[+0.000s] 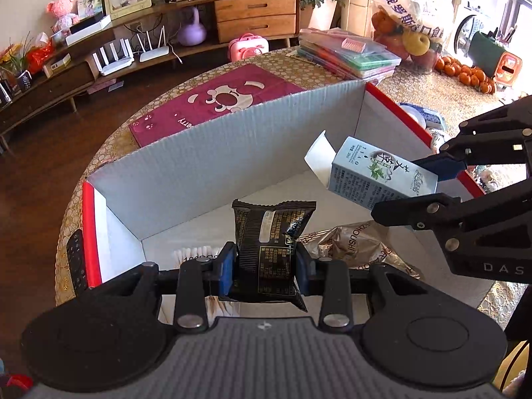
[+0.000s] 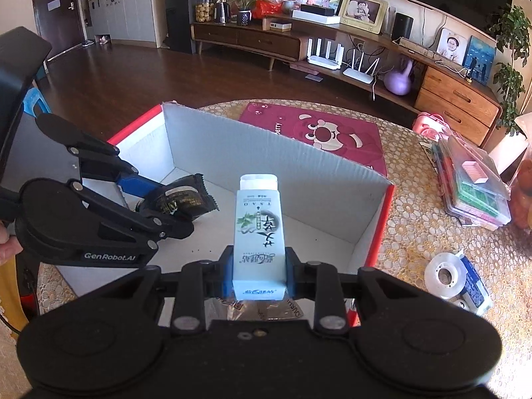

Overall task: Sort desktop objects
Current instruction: 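Carry the black packet with the left tool while the right tool carries the carton over the box, then lower into the box and open the left gripper while the right gripper releases the carton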

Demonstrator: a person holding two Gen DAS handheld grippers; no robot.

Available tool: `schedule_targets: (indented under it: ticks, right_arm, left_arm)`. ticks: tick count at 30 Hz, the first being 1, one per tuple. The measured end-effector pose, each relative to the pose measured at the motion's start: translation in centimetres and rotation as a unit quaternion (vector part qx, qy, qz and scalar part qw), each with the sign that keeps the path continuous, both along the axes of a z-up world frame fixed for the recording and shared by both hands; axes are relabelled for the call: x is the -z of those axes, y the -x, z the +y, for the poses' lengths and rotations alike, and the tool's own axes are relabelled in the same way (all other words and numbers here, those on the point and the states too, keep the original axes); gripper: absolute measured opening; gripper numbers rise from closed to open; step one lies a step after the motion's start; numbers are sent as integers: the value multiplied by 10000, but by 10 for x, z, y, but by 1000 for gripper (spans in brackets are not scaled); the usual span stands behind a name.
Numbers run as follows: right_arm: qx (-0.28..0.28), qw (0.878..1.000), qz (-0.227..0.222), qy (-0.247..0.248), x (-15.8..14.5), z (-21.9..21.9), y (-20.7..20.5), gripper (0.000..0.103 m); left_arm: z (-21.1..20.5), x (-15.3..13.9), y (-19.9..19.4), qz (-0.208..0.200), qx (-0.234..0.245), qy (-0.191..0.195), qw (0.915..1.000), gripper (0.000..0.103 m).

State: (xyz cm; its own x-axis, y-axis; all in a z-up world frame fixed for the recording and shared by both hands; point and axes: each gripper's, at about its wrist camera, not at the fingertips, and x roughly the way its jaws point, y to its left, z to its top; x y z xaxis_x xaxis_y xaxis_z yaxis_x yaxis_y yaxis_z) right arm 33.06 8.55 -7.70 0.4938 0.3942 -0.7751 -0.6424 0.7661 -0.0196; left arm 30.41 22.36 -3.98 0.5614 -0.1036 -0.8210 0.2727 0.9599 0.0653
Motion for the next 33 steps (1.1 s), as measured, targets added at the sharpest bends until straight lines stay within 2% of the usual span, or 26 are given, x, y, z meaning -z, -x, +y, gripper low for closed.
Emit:
schedule_targets:
  ticks: [16,24,33]
  right_arm:
    - [-152,9976,319,599,26,27,-19,28]
    - [-106,9966,467,676,32,30,-22,28]
    - [-90,9962,536,686,35,28,-23,29]
  left_arm:
    - [-8,27,-31,651,197,-305,9972,35]
    - [-9,36,-39,1065,253,-335,9934,35]
    - [-12,41,-40,1300,310,-387,9903,35]
